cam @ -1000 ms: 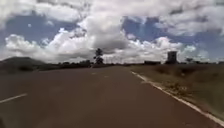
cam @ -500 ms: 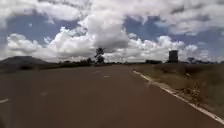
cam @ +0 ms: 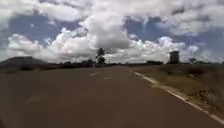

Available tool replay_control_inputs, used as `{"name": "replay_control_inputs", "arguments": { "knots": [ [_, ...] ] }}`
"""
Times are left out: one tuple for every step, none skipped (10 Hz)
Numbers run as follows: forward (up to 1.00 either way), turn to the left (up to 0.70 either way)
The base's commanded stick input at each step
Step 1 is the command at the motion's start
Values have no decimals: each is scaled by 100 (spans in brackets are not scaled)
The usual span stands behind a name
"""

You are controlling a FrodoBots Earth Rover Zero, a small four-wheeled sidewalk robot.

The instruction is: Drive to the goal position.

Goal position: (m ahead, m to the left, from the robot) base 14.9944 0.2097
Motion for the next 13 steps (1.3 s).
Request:
{"name": "replay_control_inputs", "arguments": {
  "knots": [
    [100, 0],
    [100, 0],
    [100, 0],
    [100, -2],
    [100, -6],
    [100, -28],
    [100, -9],
    [100, 0],
    [100, 0],
    [100, 0],
    [100, 0],
    [100, 0],
    [100, 0]
  ]
}}
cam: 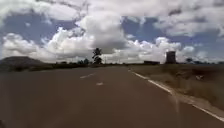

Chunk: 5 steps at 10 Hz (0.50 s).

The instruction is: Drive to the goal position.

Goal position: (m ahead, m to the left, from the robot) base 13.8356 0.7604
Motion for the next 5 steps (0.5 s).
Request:
{"name": "replay_control_inputs", "arguments": {
  "knots": [
    [100, 0],
    [100, 0],
    [100, -2],
    [100, -5],
    [100, -19]
  ]
}}
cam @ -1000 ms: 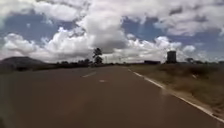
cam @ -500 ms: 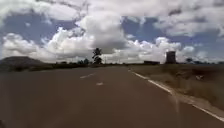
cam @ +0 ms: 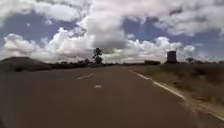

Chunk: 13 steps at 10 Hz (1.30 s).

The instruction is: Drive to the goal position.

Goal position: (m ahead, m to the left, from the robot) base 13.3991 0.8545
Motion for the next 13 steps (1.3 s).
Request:
{"name": "replay_control_inputs", "arguments": {
  "knots": [
    [100, -35],
    [100, -14],
    [100, -1],
    [100, 0],
    [100, 0],
    [100, 0],
    [100, 0],
    [100, 0],
    [100, 0],
    [100, 0],
    [100, 0],
    [100, 0],
    [100, -2]
  ]
}}
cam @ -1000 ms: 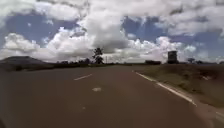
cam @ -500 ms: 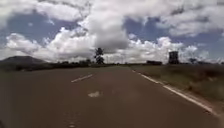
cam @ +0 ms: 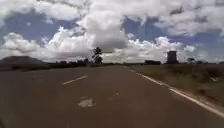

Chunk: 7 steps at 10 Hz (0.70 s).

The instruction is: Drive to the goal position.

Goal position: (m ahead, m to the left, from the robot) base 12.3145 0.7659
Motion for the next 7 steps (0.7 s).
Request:
{"name": "replay_control_inputs", "arguments": {
  "knots": [
    [100, -9],
    [100, -40],
    [100, -40],
    [100, -33],
    [100, -16],
    [100, 0],
    [100, 0]
  ]
}}
